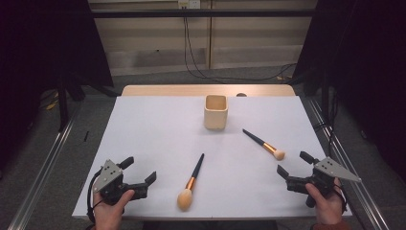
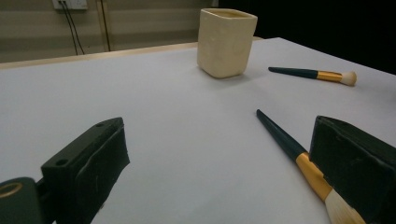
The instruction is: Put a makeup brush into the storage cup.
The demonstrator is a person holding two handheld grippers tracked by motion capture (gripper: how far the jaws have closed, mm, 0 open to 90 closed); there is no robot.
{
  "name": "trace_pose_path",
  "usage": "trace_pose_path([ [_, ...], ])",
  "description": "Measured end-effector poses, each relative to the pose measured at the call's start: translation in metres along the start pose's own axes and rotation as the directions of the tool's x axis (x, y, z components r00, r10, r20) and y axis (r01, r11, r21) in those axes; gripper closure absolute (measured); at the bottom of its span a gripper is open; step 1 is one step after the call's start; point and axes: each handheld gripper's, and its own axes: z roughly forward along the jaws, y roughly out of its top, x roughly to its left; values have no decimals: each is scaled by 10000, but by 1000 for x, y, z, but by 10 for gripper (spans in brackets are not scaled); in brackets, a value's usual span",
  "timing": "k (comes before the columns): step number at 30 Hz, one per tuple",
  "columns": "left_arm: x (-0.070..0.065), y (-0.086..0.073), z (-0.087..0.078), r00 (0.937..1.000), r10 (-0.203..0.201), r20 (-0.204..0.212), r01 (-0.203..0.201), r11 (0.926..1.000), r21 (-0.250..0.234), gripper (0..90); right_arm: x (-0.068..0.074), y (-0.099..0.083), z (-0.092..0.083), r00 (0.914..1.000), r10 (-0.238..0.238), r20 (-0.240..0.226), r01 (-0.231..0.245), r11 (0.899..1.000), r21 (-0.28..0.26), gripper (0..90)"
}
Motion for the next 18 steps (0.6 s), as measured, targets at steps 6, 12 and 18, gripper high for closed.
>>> trace_pose_path([
  [6,-8,7,4,9992,36,409,-37,10000,25,48,2,1,0,9999,-131,-64,131,9999,-14,0],
  [12,-15,14,16,9977,204,641,-220,9995,244,48,3,1,-1,9999,-105,-28,105,9999,-18,0],
  [18,-19,20,28,9957,157,914,-196,9989,424,48,3,1,-1,9999,-92,-44,92,10000,0,0],
])
